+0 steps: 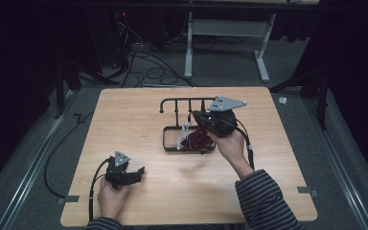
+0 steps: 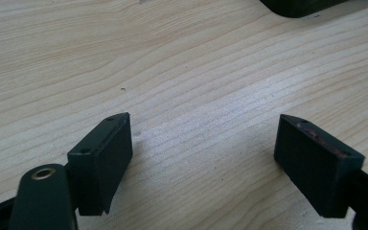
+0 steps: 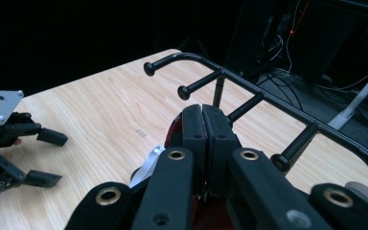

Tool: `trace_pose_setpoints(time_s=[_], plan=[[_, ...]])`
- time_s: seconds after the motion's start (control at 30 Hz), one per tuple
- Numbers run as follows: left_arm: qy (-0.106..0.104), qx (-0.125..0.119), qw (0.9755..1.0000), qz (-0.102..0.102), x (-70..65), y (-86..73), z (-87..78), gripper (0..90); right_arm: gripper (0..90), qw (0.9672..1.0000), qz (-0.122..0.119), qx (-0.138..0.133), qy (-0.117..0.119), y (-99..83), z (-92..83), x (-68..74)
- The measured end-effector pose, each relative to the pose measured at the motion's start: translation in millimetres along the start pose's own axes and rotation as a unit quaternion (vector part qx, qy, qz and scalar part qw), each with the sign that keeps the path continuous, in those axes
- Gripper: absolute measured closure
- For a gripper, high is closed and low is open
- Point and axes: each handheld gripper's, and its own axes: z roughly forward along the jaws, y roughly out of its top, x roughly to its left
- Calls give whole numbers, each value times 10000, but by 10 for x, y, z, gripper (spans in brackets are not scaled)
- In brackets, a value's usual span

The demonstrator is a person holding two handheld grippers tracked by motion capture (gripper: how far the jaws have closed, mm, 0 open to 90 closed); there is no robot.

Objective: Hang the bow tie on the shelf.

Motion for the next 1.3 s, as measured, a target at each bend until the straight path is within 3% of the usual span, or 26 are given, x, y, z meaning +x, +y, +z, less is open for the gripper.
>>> trace_pose_setpoints(time_s=[0.97, 1.3], plan=[[-3, 8, 10000, 7, 3, 0, -2, 212, 900, 9994, 291, 144, -151, 65, 251, -140], [-15, 12, 10000, 2, 6, 0, -3, 212, 900, 9991, 284, 207, -235, 111, 320, -170]])
